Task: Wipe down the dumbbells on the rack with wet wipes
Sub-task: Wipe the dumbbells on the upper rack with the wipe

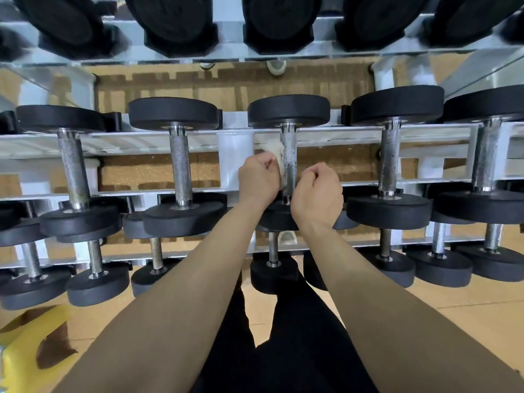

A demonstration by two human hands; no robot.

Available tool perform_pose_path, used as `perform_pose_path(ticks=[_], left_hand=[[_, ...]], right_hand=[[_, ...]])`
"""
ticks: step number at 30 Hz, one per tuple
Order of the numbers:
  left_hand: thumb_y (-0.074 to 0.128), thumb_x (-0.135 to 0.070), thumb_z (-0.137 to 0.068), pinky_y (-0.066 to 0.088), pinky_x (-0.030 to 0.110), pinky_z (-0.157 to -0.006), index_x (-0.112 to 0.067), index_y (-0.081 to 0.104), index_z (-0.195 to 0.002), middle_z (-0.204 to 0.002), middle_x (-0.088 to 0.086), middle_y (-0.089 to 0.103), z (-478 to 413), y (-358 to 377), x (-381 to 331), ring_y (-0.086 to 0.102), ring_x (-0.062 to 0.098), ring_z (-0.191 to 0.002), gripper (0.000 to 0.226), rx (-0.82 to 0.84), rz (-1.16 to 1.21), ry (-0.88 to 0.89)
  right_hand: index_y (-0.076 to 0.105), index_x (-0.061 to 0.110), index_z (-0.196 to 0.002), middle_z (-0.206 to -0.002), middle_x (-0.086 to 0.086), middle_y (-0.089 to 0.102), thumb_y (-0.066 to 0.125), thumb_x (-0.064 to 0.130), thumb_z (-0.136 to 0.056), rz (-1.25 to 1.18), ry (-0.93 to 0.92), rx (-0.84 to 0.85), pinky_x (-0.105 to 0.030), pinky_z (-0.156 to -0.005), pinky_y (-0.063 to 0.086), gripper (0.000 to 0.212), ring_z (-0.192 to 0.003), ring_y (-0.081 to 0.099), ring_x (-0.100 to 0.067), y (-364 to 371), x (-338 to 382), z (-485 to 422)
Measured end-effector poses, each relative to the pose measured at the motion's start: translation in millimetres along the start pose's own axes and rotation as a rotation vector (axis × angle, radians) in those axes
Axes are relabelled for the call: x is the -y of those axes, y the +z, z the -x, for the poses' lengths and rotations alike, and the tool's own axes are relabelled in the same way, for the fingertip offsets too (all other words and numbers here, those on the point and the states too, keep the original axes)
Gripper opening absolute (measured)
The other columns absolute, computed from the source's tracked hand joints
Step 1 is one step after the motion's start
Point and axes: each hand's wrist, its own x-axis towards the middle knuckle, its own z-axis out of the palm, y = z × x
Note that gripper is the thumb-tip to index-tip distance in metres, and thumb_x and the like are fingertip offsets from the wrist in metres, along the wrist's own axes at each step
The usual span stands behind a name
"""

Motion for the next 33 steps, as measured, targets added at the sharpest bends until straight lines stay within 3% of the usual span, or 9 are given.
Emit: perform_pose_path(ticks=[4, 6, 12, 16, 22, 24, 27, 30, 33], left_hand=[[0.051, 0.001, -0.089, 0.033, 0.029, -0.053, -0.014, 0.038, -0.055, -0.061, 0.007, 0.046, 8.2, -11.1, 13.5, 0.042, 0.022, -0.062, 0.039, 0.246, -0.231, -0.049], [0.048, 0.003, -0.087, 0.041, 0.032, -0.061, -0.013, 0.046, -0.057, -0.066, 0.012, 0.053, 0.7, -9.5, 8.6, 0.049, 0.024, -0.067, 0.034, 0.254, -0.063, -0.133], [0.039, 0.001, -0.094, 0.043, 0.029, -0.054, -0.017, 0.060, -0.061, -0.056, -0.001, 0.056, -35.0, 11.7, -31.6, 0.047, 0.020, -0.055, 0.043, 0.023, 0.547, -0.381], [0.048, -0.004, -0.097, 0.048, 0.037, -0.071, -0.019, 0.065, -0.082, -0.085, 0.013, 0.065, -43.1, 19.1, -20.4, 0.056, 0.025, -0.076, 0.027, 0.028, 0.742, -0.439], [0.046, -0.004, -0.104, 0.059, 0.046, -0.072, 0.002, 0.072, -0.101, -0.100, 0.029, 0.072, -34.9, 2.6, 8.3, 0.064, 0.029, -0.073, 0.027, 0.324, 0.343, -0.235], [0.047, 0.001, -0.104, 0.062, 0.038, -0.071, 0.015, 0.065, -0.105, -0.098, 0.035, 0.069, -33.1, -5.6, 10.2, 0.064, 0.027, -0.073, 0.023, 0.433, 0.214, -0.187], [0.045, 0.009, -0.100, 0.054, 0.015, -0.055, 0.011, 0.067, -0.110, -0.100, 0.024, 0.071, -39.5, -13.4, 6.5, 0.067, 0.015, -0.072, 0.024, 0.607, -0.129, -0.133], [0.045, 0.012, -0.096, 0.057, 0.015, -0.059, 0.008, 0.068, -0.112, -0.098, 0.019, 0.069, -50.9, -21.2, 0.6, 0.068, 0.013, -0.074, 0.028, 0.774, -0.305, -0.160], [0.049, 0.010, -0.094, 0.059, 0.022, -0.064, 0.009, 0.066, -0.108, -0.092, 0.015, 0.065, -59.2, -20.0, 0.2, 0.066, 0.020, -0.080, 0.022, 0.785, -0.246, -0.202]], right_hand=[[0.060, 0.016, -0.081, -0.086, -0.002, 0.062, 0.033, 0.022, -0.090, 0.017, -0.001, -0.024, -0.049, -0.085, 0.051, 0.029, -0.081, 0.057, -0.025, 1.3, 3.3, 2.5], [0.060, 0.016, -0.080, -0.086, -0.002, 0.062, 0.032, 0.022, -0.088, 0.022, 0.004, -0.031, -0.049, -0.085, 0.050, 0.030, -0.080, 0.057, -0.025, 1.3, 4.1, 2.9], [0.059, 0.017, -0.078, -0.084, 0.000, 0.061, 0.034, 0.019, -0.091, 0.002, 0.021, -0.032, -0.048, -0.083, 0.051, 0.027, -0.077, 0.057, -0.023, 0.7, 1.2, 2.4], [0.059, 0.017, -0.079, -0.084, 0.001, 0.062, 0.037, 0.016, -0.092, -0.015, 0.015, -0.032, -0.049, -0.083, 0.052, 0.026, -0.078, 0.058, -0.021, 0.9, -0.6, 1.9], [0.059, 0.016, -0.079, -0.081, 0.000, 0.061, 0.033, 0.020, -0.089, -0.014, 0.005, -0.024, -0.049, -0.078, 0.052, 0.028, -0.078, 0.058, -0.023, -0.2, 0.6, 2.3], [0.059, 0.015, -0.079, -0.081, 0.000, 0.061, 0.033, 0.020, -0.089, -0.015, 0.007, -0.027, -0.049, -0.077, 0.052, 0.028, -0.077, 0.058, -0.023, -0.5, 0.4, 1.9], [0.059, 0.016, -0.078, -0.080, 0.000, 0.061, 0.032, 0.021, -0.089, -0.011, 0.018, -0.025, -0.048, -0.076, 0.052, 0.029, -0.077, 0.057, -0.023, -1.5, 1.9, 2.6], [0.058, 0.016, -0.079, -0.081, 0.000, 0.061, 0.034, 0.020, -0.091, -0.002, 0.028, -0.015, -0.047, -0.076, 0.052, 0.028, -0.077, 0.057, -0.022, -2.3, 3.6, 2.1], [0.058, 0.016, -0.080, -0.081, 0.000, 0.061, 0.037, 0.017, -0.093, -0.003, 0.037, -0.015, -0.045, -0.076, 0.052, 0.025, -0.077, 0.056, -0.022, -2.2, 2.4, 1.4]])
